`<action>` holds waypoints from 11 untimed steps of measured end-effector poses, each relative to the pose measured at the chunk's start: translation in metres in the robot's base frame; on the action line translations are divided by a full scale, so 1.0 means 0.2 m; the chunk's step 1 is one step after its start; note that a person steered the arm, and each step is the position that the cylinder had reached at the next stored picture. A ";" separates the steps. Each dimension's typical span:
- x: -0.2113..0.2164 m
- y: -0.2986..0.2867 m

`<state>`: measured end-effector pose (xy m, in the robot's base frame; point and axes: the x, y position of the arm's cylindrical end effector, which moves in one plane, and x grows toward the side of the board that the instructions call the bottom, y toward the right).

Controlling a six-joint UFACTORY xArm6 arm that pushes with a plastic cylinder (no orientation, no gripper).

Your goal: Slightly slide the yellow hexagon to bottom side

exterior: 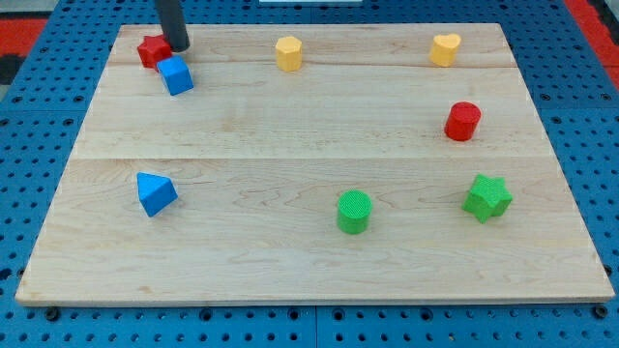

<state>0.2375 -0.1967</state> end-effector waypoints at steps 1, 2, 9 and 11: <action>0.00 0.02; 0.00 0.16; -0.11 0.80; -0.22 0.97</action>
